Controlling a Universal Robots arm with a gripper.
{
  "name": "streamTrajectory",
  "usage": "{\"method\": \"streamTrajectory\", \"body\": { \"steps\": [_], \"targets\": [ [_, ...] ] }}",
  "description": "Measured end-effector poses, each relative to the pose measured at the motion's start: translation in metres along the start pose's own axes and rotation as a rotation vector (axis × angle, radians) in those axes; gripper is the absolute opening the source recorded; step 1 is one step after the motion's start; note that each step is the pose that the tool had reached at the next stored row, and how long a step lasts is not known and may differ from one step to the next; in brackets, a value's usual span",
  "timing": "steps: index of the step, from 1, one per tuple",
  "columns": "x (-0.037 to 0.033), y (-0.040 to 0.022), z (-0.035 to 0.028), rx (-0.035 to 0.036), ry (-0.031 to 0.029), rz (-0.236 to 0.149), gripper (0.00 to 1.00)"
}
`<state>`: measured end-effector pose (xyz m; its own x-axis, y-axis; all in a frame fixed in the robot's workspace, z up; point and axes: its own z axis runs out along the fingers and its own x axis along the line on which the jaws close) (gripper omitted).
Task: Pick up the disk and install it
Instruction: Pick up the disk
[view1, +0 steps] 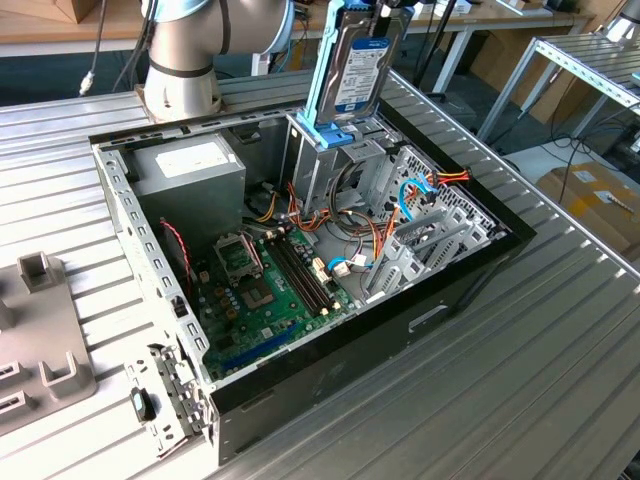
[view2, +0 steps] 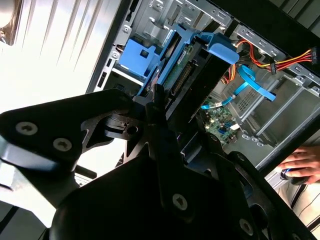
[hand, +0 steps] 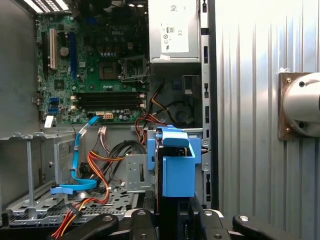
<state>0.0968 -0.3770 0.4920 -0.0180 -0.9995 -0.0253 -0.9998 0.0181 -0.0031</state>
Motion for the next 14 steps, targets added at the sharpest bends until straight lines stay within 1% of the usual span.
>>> {"method": "streamTrajectory", "body": {
  "steps": [3, 7, 14],
  "targets": [
    [0.0, -0.0016, 0.0, 0.0, 0.0001, 0.0, 0.35],
    [0.0005, -0.0017, 0.0, 0.0, 0.0001, 0.0, 0.35],
    [0.0048, -0.0019, -0.0001, 0.0, 0.0, 0.0, 0.35]
  ]
}}
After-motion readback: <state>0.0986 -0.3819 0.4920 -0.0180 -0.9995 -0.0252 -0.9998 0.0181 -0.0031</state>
